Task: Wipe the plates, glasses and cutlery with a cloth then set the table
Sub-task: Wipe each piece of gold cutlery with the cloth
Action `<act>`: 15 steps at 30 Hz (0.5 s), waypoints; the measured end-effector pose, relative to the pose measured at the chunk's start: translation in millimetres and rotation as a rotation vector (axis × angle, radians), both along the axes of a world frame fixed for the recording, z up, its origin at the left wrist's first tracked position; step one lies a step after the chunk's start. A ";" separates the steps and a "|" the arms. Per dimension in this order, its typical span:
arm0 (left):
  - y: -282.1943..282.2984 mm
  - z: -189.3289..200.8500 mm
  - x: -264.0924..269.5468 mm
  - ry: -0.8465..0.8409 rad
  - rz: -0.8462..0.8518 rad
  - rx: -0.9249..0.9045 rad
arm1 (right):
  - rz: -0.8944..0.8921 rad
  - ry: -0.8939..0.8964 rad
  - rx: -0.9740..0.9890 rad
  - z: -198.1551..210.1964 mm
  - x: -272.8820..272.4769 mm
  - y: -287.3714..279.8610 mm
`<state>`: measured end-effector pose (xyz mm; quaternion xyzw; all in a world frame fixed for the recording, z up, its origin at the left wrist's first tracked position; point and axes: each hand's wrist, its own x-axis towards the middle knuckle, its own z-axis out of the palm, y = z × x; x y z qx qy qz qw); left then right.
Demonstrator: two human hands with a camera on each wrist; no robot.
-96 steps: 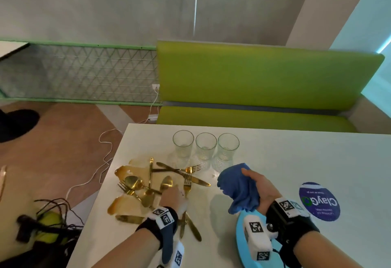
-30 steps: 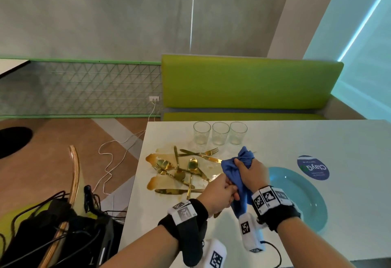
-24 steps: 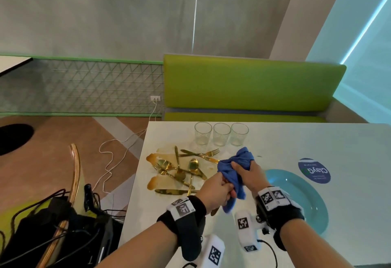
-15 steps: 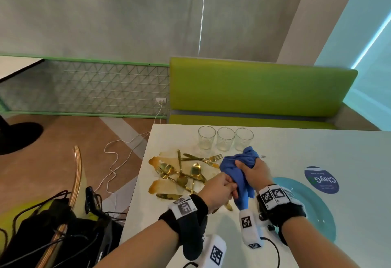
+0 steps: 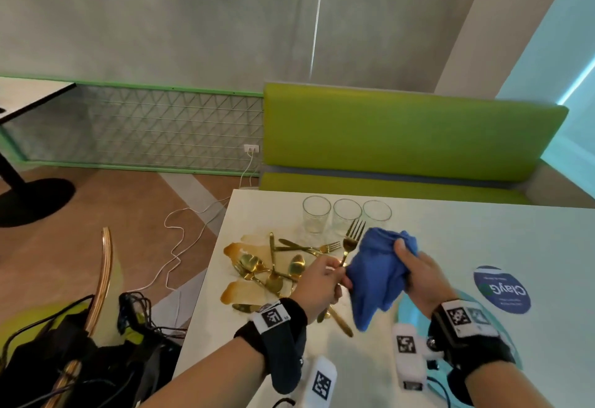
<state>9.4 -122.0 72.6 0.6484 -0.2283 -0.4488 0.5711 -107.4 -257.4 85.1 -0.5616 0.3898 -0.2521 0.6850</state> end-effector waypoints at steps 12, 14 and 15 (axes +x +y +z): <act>-6.0 -10.3 -25.1 0.091 -0.148 0.014 | -0.239 0.130 0.005 -9.9 16.6 2.9; 1.3 -16.8 -27.1 0.095 -0.185 0.053 | -0.255 0.128 0.007 -7.4 12.9 -5.4; 3.1 -19.2 -27.5 0.090 -0.181 0.056 | -0.242 0.119 0.012 -6.7 11.7 -4.3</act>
